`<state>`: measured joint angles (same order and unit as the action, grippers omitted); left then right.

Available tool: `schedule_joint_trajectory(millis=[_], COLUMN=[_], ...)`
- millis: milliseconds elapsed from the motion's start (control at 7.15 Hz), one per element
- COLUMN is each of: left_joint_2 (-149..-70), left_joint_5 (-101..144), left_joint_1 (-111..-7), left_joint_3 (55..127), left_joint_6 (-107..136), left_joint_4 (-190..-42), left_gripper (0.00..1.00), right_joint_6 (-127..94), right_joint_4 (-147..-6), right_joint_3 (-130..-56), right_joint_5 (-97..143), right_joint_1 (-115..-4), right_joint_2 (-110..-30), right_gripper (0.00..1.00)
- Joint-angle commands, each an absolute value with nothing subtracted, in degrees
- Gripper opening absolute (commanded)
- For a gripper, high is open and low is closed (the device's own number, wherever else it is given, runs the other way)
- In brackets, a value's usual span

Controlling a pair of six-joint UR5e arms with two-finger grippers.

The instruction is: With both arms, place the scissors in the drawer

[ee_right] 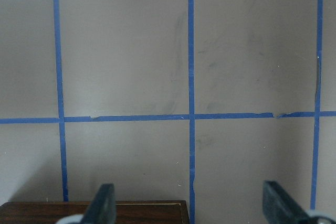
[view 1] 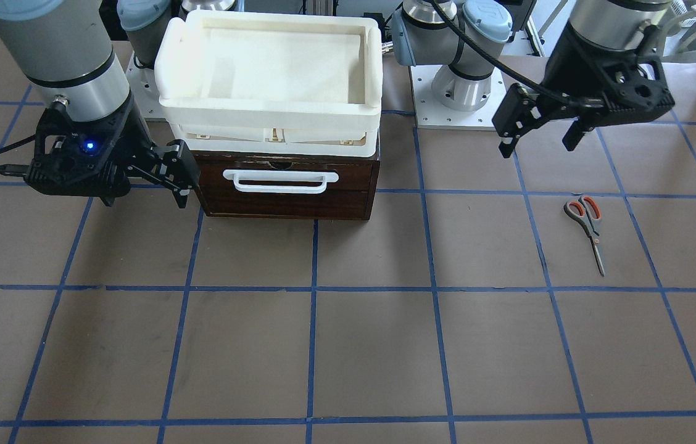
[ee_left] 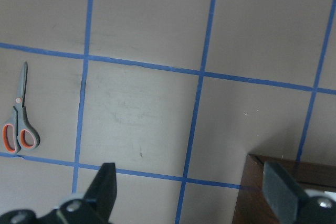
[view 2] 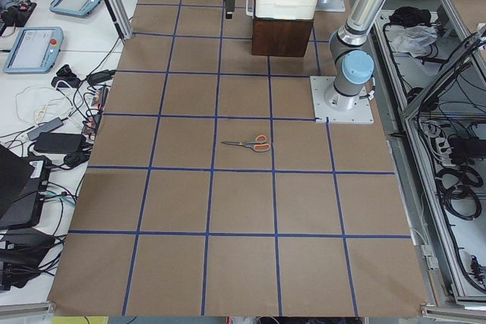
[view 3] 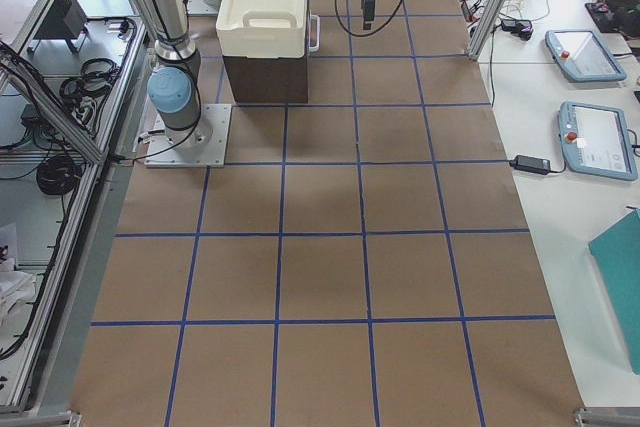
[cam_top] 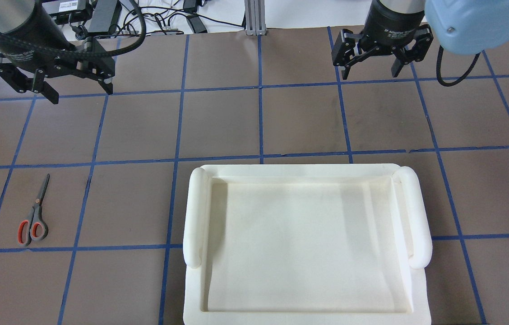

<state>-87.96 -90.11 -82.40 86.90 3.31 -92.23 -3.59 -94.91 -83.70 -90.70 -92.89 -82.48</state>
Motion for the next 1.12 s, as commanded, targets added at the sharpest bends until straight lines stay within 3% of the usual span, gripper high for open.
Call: schedule_joint_trajectory(millis=[0,420,979], left_joint_2=[-89.02,-92.97,-104.12], left_joint_5=[-90.44,-91.58,-95.89], left_joint_1=[-75.52,-62.78,-57.25], left_joint_3=[89.54,105.51,107.49], left_joint_6=[-4.24,-16.91,-23.86], left_joint_4=[-92.55,-77.24,-66.03], left_gripper=[1.0,1.0,0.94], right_joint_6=[-5.08,-39.11,-72.01], right_joint_4=[-97.88,-100.46,-99.15], right_joint_3=[-83.94,-84.2,-83.94], right_joint_5=[-90.36,-90.53,-93.25], right_joint_1=[-92.29,-94.12,-102.98], right_joint_2=[-82.62,-78.94,-73.84], right_gripper=[1.0,1.0,1.0])
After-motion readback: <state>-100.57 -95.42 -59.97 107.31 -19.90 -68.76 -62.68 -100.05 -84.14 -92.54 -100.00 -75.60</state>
